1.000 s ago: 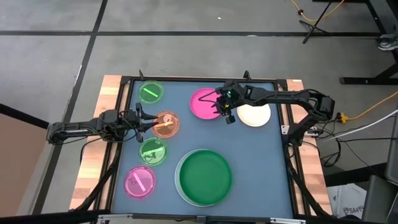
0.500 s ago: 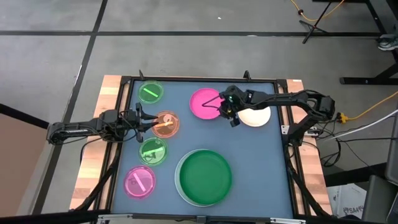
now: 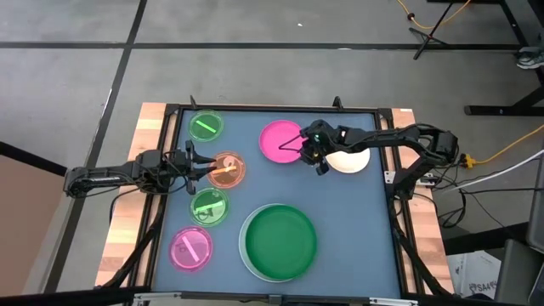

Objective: Stack plastic plates
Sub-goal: Stack the pink plate on the green plate

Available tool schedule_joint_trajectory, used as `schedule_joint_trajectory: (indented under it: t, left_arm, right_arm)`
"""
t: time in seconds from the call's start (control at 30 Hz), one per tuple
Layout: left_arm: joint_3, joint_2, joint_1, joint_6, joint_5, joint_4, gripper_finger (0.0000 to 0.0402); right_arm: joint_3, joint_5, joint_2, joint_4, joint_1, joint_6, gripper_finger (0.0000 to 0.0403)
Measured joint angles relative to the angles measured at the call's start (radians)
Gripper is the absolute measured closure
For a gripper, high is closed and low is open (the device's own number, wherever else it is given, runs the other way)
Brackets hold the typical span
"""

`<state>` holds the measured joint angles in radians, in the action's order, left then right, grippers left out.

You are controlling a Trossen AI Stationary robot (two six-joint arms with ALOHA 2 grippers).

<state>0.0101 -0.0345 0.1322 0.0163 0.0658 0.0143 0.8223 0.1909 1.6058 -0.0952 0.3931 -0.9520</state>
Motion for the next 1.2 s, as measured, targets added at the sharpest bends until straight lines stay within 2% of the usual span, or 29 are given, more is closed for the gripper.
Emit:
schedule_joint_trajectory:
  t: [0.23,0.53,0.63,1.2]
  left_arm:
    - [0.0,0.0,0.0,0.0,0.0,0.0,0.029]
    - [0.0,0.0,0.0,0.0,0.0,0.0,0.029]
    - [0.0,0.0,0.0,0.0,0.001,0.0,0.029]
    - [0.0,0.0,0.0,0.0,0.001,0.0,0.029]
  right_arm:
    - [0.0,0.0,0.015,0.024,0.0,-0.029,0.0278]
    - [0.0,-0.001,0.128,0.1,0.0,-0.029,0.0278]
    - [0.0,-0.033,0.15,0.104,0.0,-0.03,0.0278]
    - [0.002,-0.069,0.158,0.105,-0.001,-0.034,0.0281]
